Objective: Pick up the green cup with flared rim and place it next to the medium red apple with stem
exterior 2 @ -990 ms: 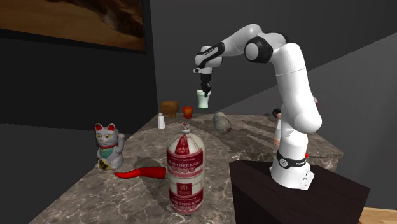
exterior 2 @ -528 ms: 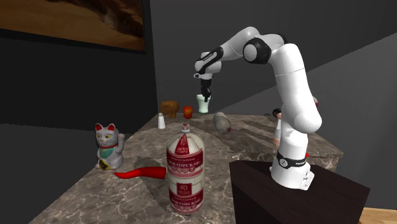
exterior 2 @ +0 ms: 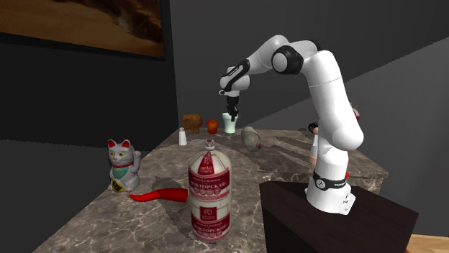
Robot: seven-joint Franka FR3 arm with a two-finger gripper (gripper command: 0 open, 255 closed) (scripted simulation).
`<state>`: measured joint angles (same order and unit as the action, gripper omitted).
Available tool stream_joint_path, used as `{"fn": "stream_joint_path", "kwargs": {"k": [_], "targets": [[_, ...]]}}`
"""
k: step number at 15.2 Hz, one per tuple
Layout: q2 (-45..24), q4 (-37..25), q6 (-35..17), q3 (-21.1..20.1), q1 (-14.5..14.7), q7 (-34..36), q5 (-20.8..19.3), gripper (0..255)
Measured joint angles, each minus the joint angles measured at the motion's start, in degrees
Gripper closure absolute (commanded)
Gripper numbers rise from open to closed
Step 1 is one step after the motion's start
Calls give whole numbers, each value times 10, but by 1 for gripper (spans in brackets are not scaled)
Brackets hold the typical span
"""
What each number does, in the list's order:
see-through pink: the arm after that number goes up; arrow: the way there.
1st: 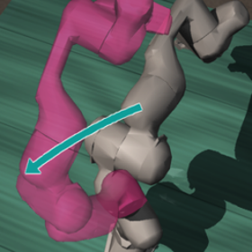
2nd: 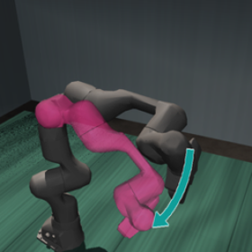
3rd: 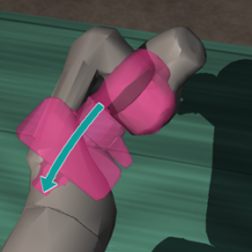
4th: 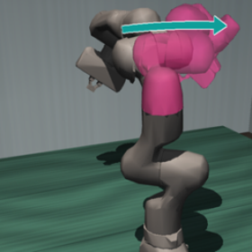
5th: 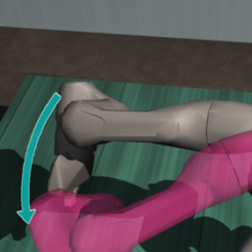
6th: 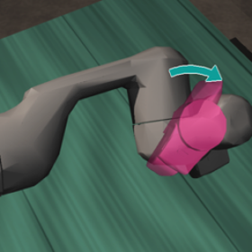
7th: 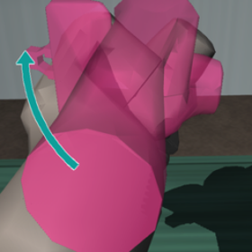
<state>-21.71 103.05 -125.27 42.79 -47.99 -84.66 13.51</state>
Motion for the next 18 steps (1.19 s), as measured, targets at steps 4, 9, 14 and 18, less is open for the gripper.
{"fn": "stream_joint_path", "kwargs": {"k": [4,9,14,18], "targets": [[-8,7,-13,-4,-3,-4,7,255],[-8,8,-14,-4,-3,-4,7,0],[-8,8,-15,-4,-3,-4,7,0],[16,-4,16,6,9,10,-13,0]]}}
